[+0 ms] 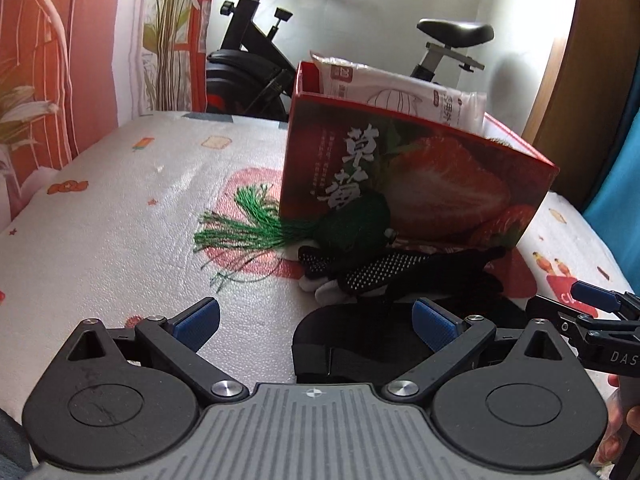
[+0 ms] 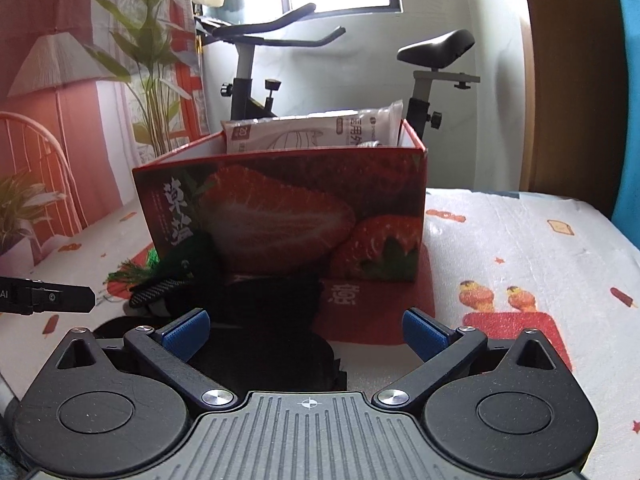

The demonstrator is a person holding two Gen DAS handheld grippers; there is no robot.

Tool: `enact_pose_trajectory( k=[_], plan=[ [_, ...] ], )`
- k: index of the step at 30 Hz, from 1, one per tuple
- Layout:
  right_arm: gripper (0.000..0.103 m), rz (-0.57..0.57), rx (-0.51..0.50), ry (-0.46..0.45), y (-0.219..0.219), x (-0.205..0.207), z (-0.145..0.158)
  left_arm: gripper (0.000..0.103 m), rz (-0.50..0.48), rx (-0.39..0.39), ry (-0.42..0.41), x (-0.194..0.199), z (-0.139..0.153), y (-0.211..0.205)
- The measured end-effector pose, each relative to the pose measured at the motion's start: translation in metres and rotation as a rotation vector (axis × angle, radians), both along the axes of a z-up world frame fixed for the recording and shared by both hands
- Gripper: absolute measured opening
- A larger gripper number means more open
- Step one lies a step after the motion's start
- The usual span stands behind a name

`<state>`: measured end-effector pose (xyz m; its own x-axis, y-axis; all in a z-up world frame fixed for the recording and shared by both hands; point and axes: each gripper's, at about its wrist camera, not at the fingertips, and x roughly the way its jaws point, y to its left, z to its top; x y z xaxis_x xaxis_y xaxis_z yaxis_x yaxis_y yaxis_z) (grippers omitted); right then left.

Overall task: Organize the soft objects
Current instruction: 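Raise both open tools and lower them toward the black eye mask, then close the left gripper on the black eye mask strap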

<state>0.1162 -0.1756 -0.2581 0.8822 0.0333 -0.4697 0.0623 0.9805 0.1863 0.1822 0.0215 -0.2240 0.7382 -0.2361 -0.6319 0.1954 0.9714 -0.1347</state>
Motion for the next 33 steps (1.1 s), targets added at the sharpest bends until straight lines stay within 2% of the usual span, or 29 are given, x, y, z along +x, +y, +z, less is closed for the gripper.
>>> enact_pose_trajectory(
  k=[6,13,20,27,33],
  plan=[
    [0.102,-0.006,-0.026,0.076,0.002,0.016,-0.023,0.103,-0.004,0.034,0.071,0.01,-0.025,-0.003],
    [0.103,-0.018,0.014,0.138,-0.006,0.024,-0.032,0.103,-0.001,0.068,0.105,0.016,-0.036,-0.004],
    [0.103,-0.02,0.001,0.177,-0.006,0.028,-0.035,0.103,-0.022,0.145,0.093,0.013,-0.041,-0.012],
    [0.103,-0.015,-0.077,0.207,0.005,0.033,-0.035,0.103,-0.025,0.148,0.096,0.013,-0.041,-0.012],
    [0.103,-0.018,-0.072,0.213,0.005,0.034,-0.035,0.103,-0.03,0.151,0.091,0.012,-0.042,-0.013]
  ],
)
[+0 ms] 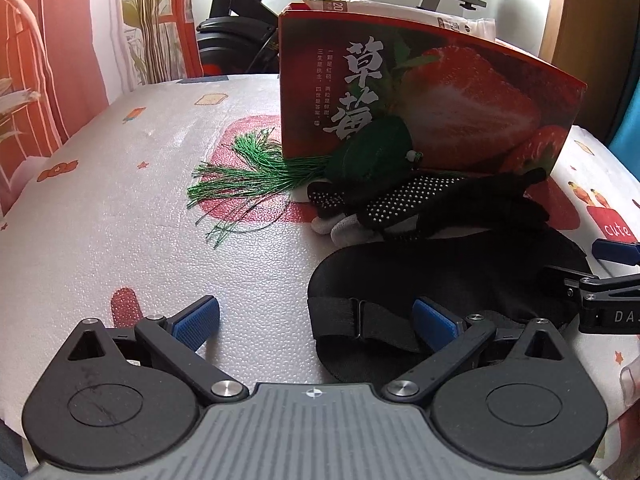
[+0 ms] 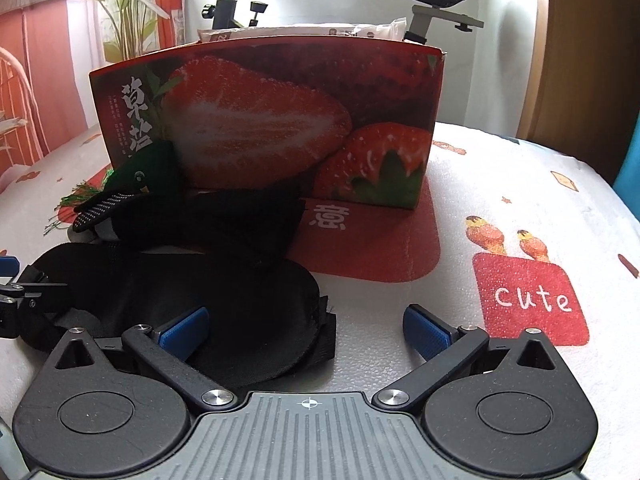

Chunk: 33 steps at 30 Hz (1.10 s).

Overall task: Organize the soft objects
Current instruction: 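Close the left gripper on the black eye mask strap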

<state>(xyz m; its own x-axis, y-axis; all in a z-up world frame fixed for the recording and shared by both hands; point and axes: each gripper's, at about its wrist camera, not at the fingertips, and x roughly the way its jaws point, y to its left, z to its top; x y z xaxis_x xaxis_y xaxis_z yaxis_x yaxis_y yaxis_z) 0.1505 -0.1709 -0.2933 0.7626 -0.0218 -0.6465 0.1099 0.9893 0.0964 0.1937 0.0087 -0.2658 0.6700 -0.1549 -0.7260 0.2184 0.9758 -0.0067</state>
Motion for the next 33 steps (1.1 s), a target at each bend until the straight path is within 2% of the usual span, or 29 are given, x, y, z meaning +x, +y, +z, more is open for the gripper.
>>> enact_pose_trajectory(
  k=[21,31,33],
  plan=[
    [0.103,-0.006,0.002,0.0,-0.001,0.001,0.0,0.103,0.007,0.0,0.002,-0.002,0.0,0.0],
    [0.103,0.016,0.001,0.01,0.0,0.001,0.0,0.103,-0.025,-0.004,0.013,-0.007,0.001,-0.002],
    [0.103,0.031,0.004,0.01,0.001,-0.001,0.0,0.096,-0.036,-0.003,0.012,-0.01,0.001,-0.003]
  ],
)
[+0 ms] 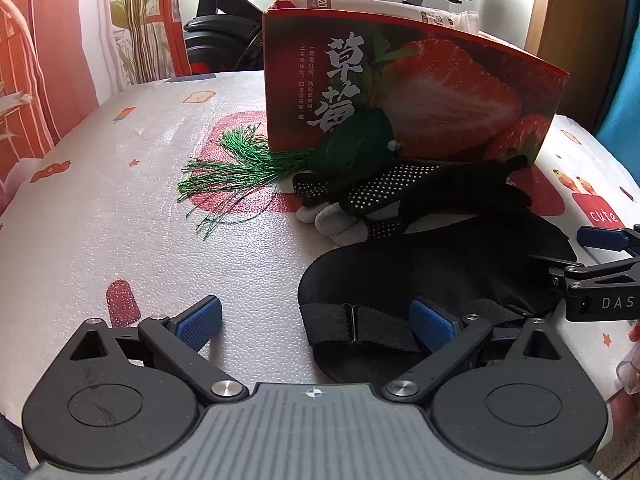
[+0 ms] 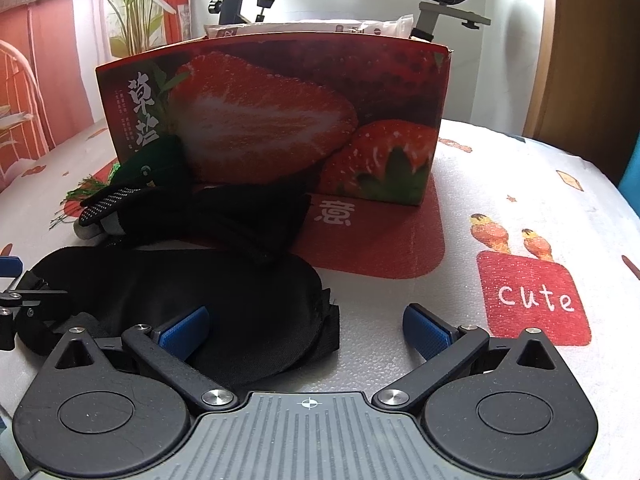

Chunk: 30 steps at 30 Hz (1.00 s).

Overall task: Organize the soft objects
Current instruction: 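Close the left gripper on the black eye mask strap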

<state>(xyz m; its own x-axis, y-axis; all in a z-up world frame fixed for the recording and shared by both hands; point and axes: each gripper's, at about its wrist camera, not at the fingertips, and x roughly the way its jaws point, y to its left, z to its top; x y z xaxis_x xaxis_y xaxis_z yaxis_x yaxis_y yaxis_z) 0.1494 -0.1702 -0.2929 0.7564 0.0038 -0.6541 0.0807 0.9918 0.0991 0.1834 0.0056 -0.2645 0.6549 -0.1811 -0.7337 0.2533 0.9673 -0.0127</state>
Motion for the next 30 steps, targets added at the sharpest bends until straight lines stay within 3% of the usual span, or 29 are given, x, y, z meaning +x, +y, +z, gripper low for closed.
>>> enact_pose_trajectory(
  k=[5,9,14,19,20,22,25,30],
  plan=[
    [0.1,0.035,0.011,-0.006,0.003,-0.005,0.002,0.078,-0.052,0.0,-0.022,-0.008,0.004,-0.004],
    [0.092,0.053,0.007,-0.02,0.006,-0.01,0.004,0.061,-0.087,-0.01,-0.032,-0.013,0.007,-0.006],
    [0.081,0.08,0.01,-0.037,0.01,-0.017,0.006,0.054,-0.111,-0.02,-0.035,-0.017,0.008,-0.006],
    [0.062,0.119,0.01,-0.041,0.016,-0.02,0.01,0.048,-0.105,-0.034,-0.03,-0.016,0.008,-0.003],
    [0.06,0.126,0.012,-0.038,0.017,-0.021,0.011,0.044,-0.103,-0.034,-0.032,-0.016,0.008,-0.003],
    [0.043,0.136,0.02,-0.033,0.017,-0.022,0.014,0.035,-0.1,-0.024,-0.043,-0.017,0.01,-0.003],
    [0.027,0.136,0.042,-0.03,0.016,-0.027,0.017,0.023,-0.102,-0.012,-0.061,-0.021,0.014,-0.003],
    [0.012,0.115,0.032,-0.096,0.01,-0.038,0.03,0.011,-0.088,-0.041,-0.11,-0.026,0.024,0.002]
  ],
)
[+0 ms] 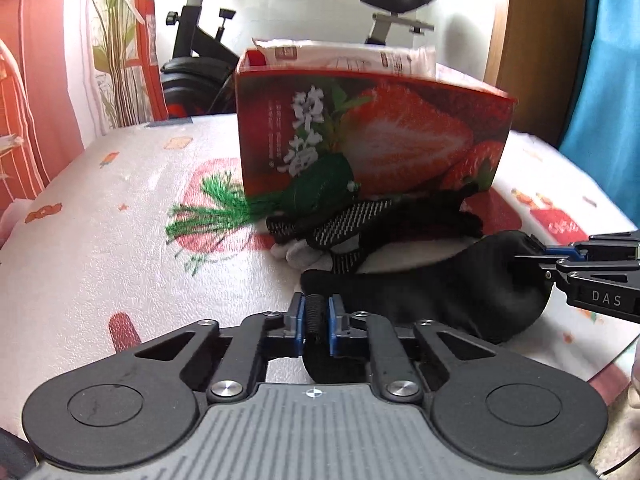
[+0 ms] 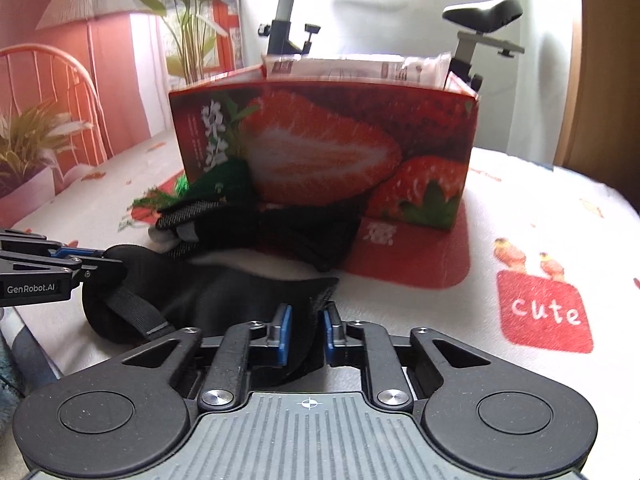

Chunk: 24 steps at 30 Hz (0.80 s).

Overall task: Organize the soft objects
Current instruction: 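Close the left gripper on the black eye mask strap, then lift the eye mask with the left gripper and carry it over the box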

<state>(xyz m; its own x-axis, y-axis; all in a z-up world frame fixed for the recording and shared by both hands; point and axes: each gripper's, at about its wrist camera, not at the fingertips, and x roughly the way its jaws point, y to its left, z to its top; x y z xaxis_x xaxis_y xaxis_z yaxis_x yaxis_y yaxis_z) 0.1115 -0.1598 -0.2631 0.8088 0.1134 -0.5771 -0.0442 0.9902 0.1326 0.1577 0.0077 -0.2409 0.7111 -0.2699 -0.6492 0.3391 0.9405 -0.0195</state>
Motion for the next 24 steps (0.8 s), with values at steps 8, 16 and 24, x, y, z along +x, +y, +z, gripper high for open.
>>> enact_pose_trajectory(
  k=[8,16,24],
  plan=[
    [0.011,0.016,-0.042,-0.103,0.004,-0.015,0.024,0.01,0.024,-0.075,-0.074,-0.01,0.022,0.011],
    [0.011,0.042,-0.073,-0.19,0.006,-0.02,0.06,0.009,0.015,-0.113,-0.189,-0.018,0.062,0.016],
    [0.011,0.069,-0.102,-0.263,-0.009,0.007,0.109,0.009,-0.021,-0.151,-0.266,0.006,0.109,0.013]
  ],
)
